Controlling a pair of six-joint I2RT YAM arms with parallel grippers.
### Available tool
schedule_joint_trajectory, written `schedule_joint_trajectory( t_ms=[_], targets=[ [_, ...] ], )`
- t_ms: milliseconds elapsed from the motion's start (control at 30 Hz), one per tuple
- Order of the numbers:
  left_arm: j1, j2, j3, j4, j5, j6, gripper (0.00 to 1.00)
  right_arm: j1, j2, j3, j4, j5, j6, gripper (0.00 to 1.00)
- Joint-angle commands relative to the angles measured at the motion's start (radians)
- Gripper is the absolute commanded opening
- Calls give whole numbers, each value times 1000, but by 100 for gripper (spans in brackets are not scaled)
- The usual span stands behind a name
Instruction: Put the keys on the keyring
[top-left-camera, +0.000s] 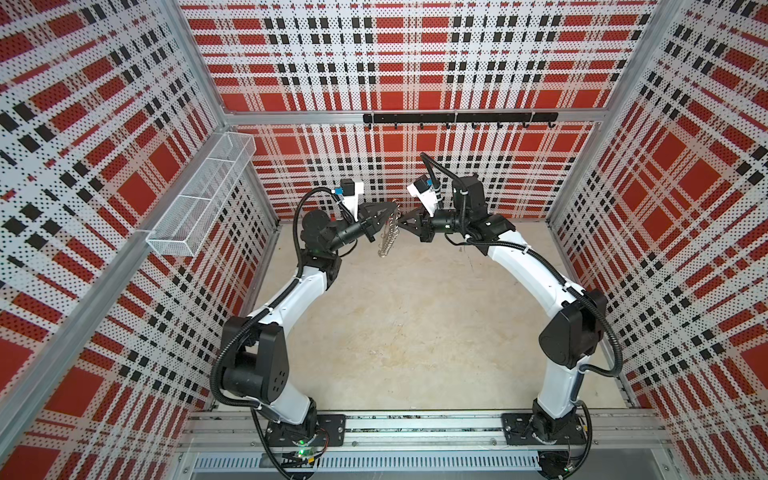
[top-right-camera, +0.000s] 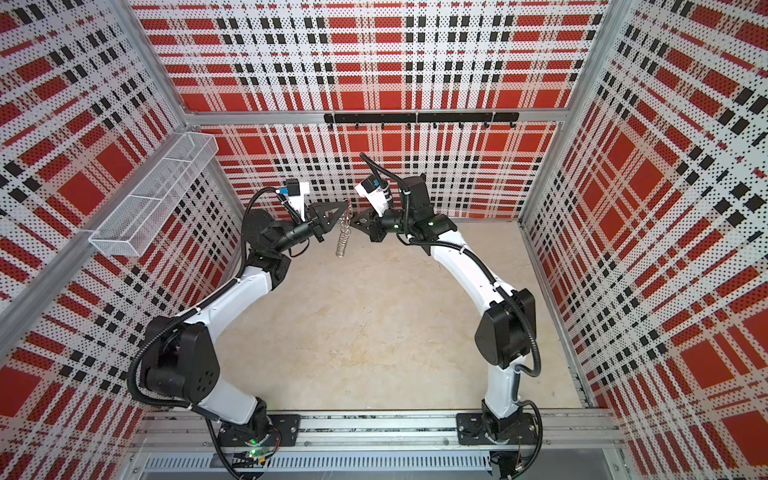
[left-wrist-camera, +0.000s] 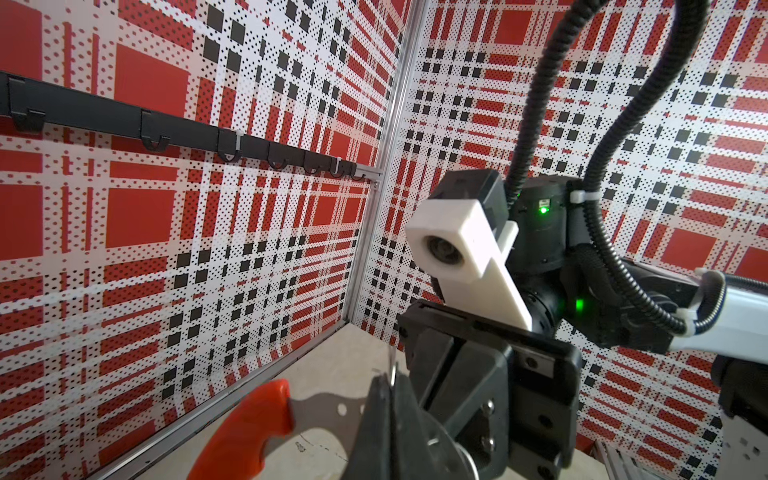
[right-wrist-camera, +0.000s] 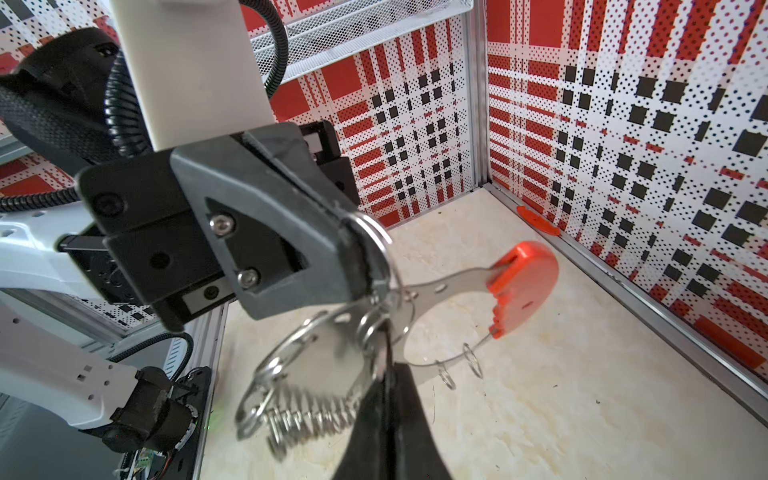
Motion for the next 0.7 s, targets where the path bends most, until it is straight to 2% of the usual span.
schedule_joint_trajectory(
  t_ms=[0, 67, 100, 133, 300, 433, 667],
  targets=[
    [0, -7, 22, 127, -10, -27, 0, 11, 20, 4, -47, -10, -18, 0],
    [0, -8, 18, 127, -10, -29, 0, 12, 16, 7, -48, -11, -18, 0],
    [0, -7, 18, 129, -8, -30, 0, 11, 8, 5, -47, -12, -15, 4],
    [0, -7, 17, 129, -7, -32, 0, 6, 2, 3, -48, -2, -14, 14],
    [2, -7, 18, 131, 13, -46, 0, -62, -71, -67, 15, 20, 30, 38],
    [2, -7, 20, 133, 29, -56, 0, -109, -132, -111, 69, 14, 50, 41],
    [-1, -3, 26, 135, 43, -76, 0, -118, -156, -89, 136, -22, 96, 39]
  ],
)
